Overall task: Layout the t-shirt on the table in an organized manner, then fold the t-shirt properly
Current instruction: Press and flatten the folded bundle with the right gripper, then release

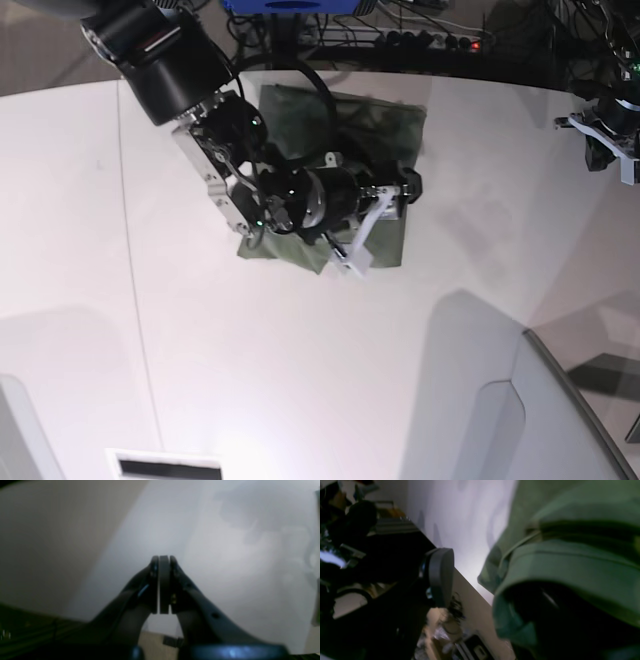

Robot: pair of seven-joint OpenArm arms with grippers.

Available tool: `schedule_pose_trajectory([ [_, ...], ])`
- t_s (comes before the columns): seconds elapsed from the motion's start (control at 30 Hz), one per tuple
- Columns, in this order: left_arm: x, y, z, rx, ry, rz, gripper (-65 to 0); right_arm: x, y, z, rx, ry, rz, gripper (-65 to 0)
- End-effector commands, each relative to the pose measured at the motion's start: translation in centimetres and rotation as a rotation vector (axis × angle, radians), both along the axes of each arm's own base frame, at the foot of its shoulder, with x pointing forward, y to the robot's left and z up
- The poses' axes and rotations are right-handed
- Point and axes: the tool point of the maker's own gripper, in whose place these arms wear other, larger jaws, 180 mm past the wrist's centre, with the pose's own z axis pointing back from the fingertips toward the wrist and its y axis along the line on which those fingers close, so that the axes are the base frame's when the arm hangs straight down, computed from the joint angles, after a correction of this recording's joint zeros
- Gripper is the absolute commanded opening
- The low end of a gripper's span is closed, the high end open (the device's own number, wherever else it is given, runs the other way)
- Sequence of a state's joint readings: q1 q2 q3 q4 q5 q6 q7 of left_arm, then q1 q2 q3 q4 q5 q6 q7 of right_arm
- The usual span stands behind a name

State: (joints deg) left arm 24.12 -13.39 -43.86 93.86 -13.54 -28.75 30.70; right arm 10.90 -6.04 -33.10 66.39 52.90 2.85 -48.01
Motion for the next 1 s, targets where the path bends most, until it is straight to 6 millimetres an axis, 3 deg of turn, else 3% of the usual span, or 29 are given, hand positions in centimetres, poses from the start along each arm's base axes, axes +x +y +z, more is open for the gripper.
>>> schedule_pose_trajectory([
  [0.0, 0.7, 0.4, 1.2, 0.017, -0.040, -0.011, -65.0, 0.6, 1.2, 1.9, 0.042, -0.030, 0.032, -30.9],
  [0.3, 0.7, 0.5, 1.1, 0.014, -0.040, -0.008, -65.0, -0.4, 2.3, 3.8, 0.012, -0.087, 0.191, -30.9],
  [0.4, 0.4, 1.2, 0.7, 0.015, -0.025, 0.001, -65.0, 0.2, 0.7, 6.4, 0.025, -0.182, 0.199, -30.9],
  [0.47, 0.0, 1.7, 0.3, 0.016, -0.006, 0.007, -65.0, 0.8, -1.7, 7.0, 0.005, -0.176, 0.103, -31.1],
  [0.53, -0.6, 2.8, 0.3, 0.020, 0.002, 0.032, -65.0, 1.8, -5.0, 6.1, -0.034, -0.086, -0.074, -34.1],
  [0.57, -1.1, 3.6, 0.4, 0.024, -0.002, 0.059, -65.0, 2.1, -6.2, 5.6, -0.047, -0.054, -0.129, -38.7],
  [0.67, -2.5, 6.0, 1.0, 0.034, -0.017, 0.143, -65.0, 2.7, -9.4, 3.6, -0.076, 0.009, -0.233, -62.0],
  [0.7, -2.8, 6.5, 1.2, 0.039, -0.020, 0.159, -65.0, 2.7, -10.2, 2.8, -0.086, 0.033, -0.258, -65.0],
  [0.77, -3.1, 7.1, 1.5, 0.046, -0.028, 0.179, -65.0, 2.9, -11.6, 1.0, -0.112, 0.084, -0.306, -62.6],
  [0.83, -3.3, 7.5, 1.8, 0.051, -0.035, 0.191, -65.0, 3.0, -12.4, -0.6, -0.134, 0.110, -0.349, -64.5],
  [0.97, -3.2, 7.4, 2.0, 0.054, -0.039, 0.190, -65.0, 3.2, -13.2, -2.5, -0.163, 0.130, -0.394, -65.0],
])
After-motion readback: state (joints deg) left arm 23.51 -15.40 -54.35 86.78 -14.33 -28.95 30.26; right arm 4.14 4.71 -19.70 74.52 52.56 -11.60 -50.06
